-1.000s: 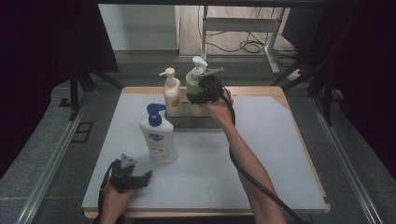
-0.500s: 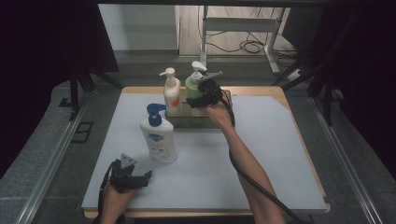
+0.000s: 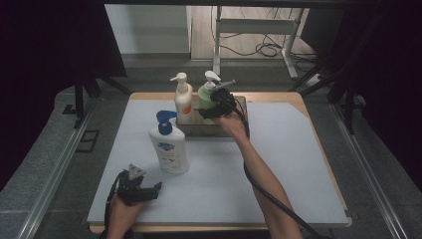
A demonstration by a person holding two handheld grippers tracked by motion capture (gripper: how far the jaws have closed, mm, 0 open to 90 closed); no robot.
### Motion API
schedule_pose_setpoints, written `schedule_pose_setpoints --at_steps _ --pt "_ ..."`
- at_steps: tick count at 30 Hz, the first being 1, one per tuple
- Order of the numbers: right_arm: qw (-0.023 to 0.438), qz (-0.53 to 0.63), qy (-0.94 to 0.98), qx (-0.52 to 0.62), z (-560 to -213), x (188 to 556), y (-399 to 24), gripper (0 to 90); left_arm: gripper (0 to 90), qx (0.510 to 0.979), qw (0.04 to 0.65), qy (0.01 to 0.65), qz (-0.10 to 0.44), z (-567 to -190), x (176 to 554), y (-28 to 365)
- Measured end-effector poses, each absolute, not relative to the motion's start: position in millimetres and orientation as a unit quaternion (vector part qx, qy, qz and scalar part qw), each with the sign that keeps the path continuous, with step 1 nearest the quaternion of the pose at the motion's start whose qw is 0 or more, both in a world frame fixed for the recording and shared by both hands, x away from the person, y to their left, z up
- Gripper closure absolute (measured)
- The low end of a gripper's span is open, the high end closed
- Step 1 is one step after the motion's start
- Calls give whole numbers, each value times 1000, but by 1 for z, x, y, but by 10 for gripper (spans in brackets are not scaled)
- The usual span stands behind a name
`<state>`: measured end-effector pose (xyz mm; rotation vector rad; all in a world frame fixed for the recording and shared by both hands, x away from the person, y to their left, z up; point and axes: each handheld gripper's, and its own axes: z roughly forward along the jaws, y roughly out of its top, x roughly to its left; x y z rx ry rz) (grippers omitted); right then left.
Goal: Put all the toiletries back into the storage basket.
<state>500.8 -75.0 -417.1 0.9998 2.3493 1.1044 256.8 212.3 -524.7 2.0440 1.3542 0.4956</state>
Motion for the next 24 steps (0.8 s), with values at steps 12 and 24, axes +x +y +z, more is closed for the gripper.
schedule_pose_setpoints --at_steps 12,24 --pt "164 389 830 364 -428 503 -76 119 118 776 315 514 188 -525 257 212" --pt "163 394 830 361 -429 505 -76 112 118 776 314 514 188 -525 257 212"
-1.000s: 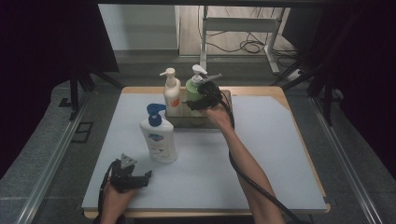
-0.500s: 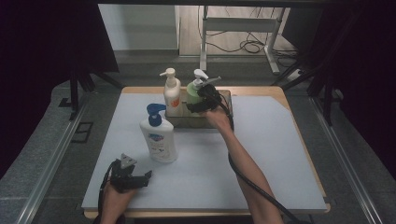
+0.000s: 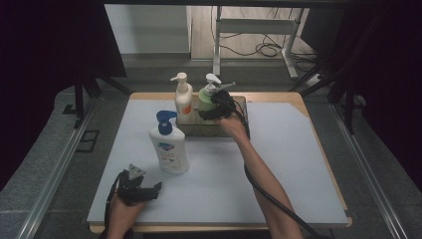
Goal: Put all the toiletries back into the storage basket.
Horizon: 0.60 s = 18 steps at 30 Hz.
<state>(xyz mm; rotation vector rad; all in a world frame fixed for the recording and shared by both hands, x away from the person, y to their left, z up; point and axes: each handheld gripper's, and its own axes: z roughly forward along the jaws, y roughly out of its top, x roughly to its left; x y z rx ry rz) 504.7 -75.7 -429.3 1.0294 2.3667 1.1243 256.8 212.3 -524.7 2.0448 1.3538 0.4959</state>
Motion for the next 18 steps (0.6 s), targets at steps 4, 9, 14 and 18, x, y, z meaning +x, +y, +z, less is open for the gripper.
schedule_pose_setpoints --at_steps 4,9,14,18 --pt "157 398 829 360 -430 506 -77 102 118 776 314 514 188 -525 257 212" --pt "153 402 830 355 -429 504 -80 45 118 776 314 514 188 -525 257 212" --pt "156 405 831 349 -426 499 -88 50 118 776 314 514 189 -525 257 212" --pt "152 407 831 347 -426 494 -95 57 118 776 315 514 189 -525 257 212"
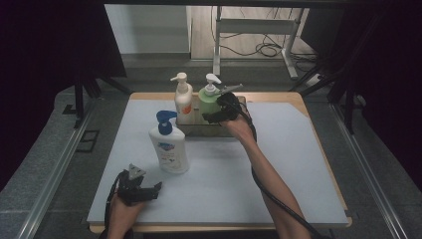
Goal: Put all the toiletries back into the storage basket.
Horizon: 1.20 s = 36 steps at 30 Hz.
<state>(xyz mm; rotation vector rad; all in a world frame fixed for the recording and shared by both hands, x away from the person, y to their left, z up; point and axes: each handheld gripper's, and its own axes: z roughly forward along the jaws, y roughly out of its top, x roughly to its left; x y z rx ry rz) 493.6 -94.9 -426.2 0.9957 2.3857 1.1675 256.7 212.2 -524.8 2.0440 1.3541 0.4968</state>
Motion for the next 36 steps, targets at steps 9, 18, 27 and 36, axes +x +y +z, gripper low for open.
schedule_pose_setpoints --at_steps 9,18,27,36 --pt "134 406 831 355 -429 486 -119 131 118 775 315 514 189 -525 257 212" --pt "135 393 826 381 -436 487 -143 360 118 775 315 514 189 -525 257 212" --pt "134 377 819 412 -443 493 -148 641 118 775 315 514 189 -525 257 212" --pt "153 351 831 403 -451 496 -133 876 118 775 315 514 188 -525 257 212"
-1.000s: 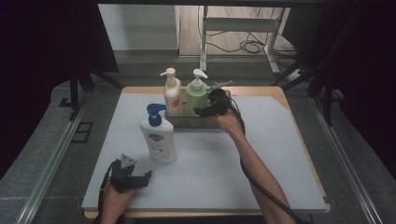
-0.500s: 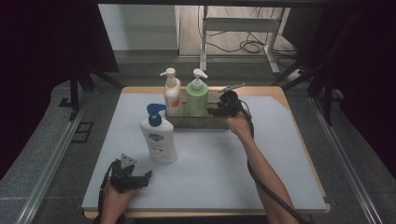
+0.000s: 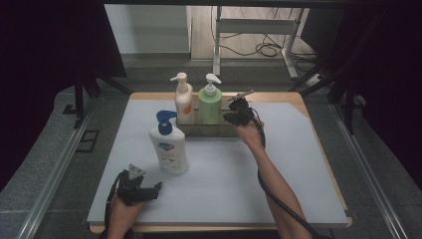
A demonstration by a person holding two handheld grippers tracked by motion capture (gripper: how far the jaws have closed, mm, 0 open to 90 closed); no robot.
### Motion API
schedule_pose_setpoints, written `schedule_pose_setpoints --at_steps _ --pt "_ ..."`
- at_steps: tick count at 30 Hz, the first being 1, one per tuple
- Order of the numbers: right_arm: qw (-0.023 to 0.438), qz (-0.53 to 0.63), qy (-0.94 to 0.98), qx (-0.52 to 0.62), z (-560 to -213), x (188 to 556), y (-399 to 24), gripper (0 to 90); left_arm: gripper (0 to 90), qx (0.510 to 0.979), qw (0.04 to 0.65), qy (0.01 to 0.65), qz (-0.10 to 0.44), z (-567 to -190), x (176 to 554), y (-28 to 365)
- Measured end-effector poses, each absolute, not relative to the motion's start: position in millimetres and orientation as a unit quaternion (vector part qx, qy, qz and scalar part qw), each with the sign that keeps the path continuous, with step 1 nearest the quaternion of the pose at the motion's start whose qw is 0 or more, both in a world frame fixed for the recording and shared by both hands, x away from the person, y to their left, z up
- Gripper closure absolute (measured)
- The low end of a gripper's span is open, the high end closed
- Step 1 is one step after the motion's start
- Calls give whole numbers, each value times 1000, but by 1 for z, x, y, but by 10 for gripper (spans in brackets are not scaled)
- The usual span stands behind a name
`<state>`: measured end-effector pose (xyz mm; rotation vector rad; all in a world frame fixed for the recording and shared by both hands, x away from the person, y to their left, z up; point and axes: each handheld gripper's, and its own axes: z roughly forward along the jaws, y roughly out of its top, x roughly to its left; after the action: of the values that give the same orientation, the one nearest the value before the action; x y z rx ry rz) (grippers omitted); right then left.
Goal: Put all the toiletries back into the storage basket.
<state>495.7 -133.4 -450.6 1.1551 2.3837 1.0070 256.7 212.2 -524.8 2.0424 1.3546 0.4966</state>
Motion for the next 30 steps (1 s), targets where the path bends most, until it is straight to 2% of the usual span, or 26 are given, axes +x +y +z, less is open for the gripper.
schedule_pose_setpoints --at_steps 19,30 --pt "133 343 832 416 -457 502 -117 898 118 775 315 514 189 -525 257 212" --pt "139 338 840 402 -455 499 -100 898 118 776 315 514 188 -525 257 212"
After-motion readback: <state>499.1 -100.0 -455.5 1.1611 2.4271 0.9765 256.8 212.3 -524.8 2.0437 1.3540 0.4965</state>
